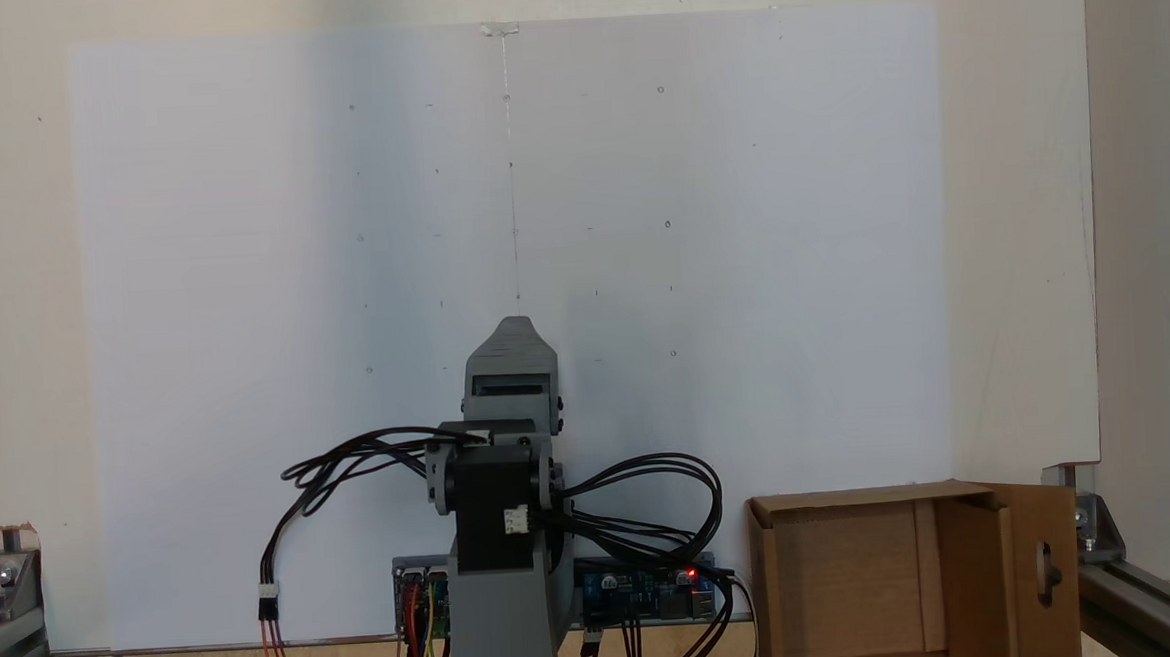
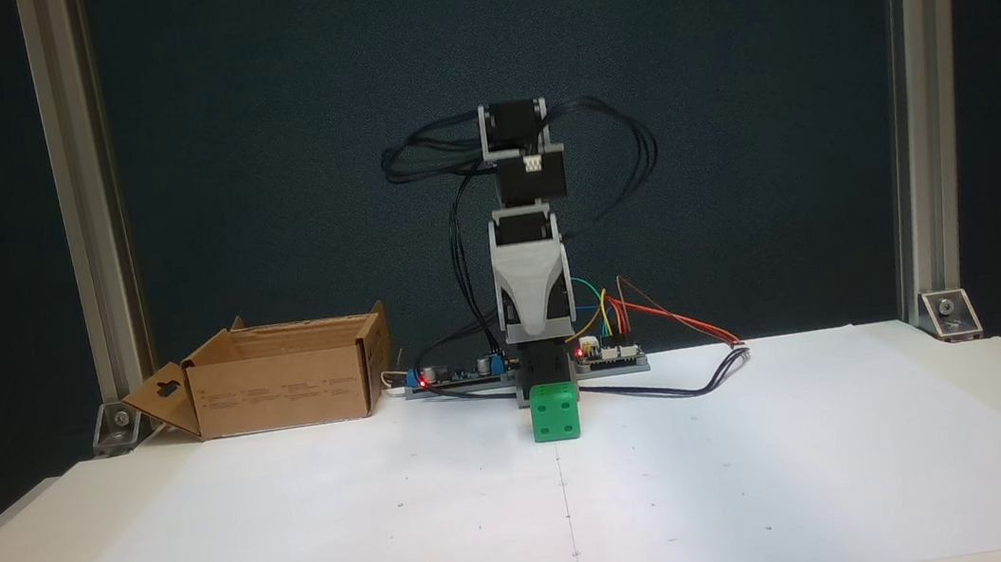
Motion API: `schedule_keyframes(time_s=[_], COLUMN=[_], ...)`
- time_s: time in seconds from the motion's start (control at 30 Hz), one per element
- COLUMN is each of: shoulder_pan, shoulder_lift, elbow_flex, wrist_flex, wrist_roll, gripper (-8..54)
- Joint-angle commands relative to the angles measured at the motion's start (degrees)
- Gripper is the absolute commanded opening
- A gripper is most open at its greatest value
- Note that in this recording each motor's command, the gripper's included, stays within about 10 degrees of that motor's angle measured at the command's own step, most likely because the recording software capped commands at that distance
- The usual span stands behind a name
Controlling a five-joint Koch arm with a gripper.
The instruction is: Grasp a green dice and put it in the bin.
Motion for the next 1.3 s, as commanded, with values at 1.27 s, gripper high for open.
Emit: schedule_keyframes(time_s=[1.27], shoulder_pan=[-4.39], shoulder_lift=[-6.24], elbow_flex=[15.29], wrist_flex=[-13.80], wrist_roll=[7.65], gripper=[43.8])
